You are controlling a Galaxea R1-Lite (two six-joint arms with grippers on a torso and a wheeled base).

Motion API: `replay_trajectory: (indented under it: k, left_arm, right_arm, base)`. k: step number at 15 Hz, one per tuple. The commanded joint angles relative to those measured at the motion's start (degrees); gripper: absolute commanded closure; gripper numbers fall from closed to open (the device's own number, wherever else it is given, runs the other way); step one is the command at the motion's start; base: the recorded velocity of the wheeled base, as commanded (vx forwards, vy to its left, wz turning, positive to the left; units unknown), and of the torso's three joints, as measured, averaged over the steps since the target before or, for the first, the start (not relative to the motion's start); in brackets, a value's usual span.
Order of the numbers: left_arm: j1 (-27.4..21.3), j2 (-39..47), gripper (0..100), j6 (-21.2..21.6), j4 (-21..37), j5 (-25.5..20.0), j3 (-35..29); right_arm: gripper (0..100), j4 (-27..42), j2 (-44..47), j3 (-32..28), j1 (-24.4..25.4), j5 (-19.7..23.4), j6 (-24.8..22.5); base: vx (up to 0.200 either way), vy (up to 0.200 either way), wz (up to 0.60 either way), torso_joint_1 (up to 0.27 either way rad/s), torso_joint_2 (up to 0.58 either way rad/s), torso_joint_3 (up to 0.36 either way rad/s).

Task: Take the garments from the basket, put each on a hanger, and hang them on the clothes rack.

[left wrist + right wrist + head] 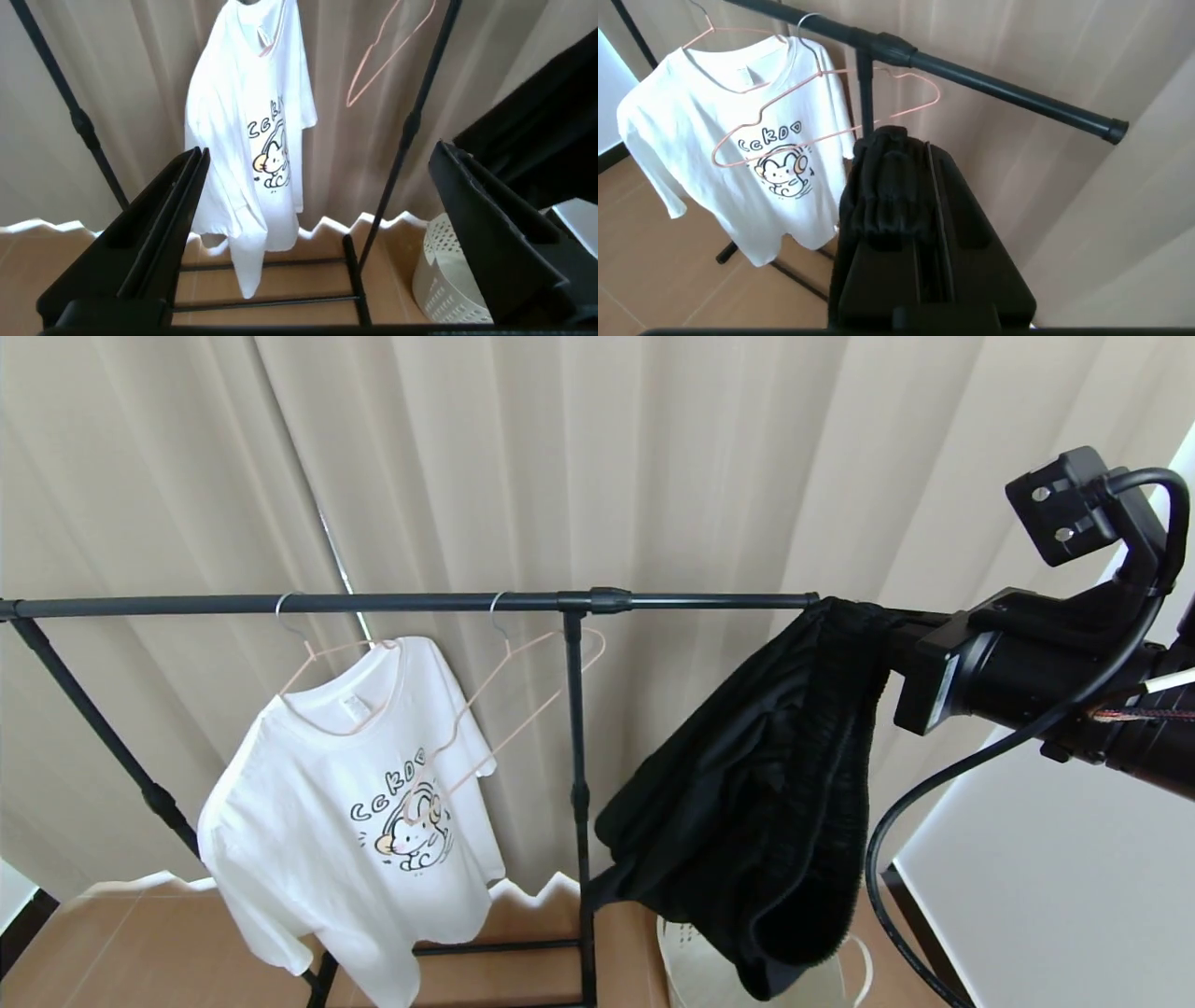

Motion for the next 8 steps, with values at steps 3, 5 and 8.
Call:
replay_trajectory:
  k: [3, 5, 8]
  left_arm:
    - [0.0, 0.0, 0, -0.1, 0.0, -0.1, 0.0]
    - [0.0, 0.0, 0, 0.0, 0.0, -0.1, 0.0]
    - [0.0, 0.0, 0, 0.0, 0.0, -0.1, 0.0]
  right_arm:
    - [100, 0.1, -0.1, 0.0, 0.0, 0.0, 0.0]
    - [100, 0.1, 0.0, -0.1, 0.0, 0.0, 0.0]
    - [100, 0.1, 0.1, 0.0, 0.0, 0.0, 0.0]
  base:
    - [-0.2, 0.0, 0.0, 0.012, 0.01, -0.002]
    - [-0.2, 0.0, 0.0, -0.019, 0.0, 0.015]
    - [0.0, 0.2, 0.0, -0.004, 0.0, 0.004]
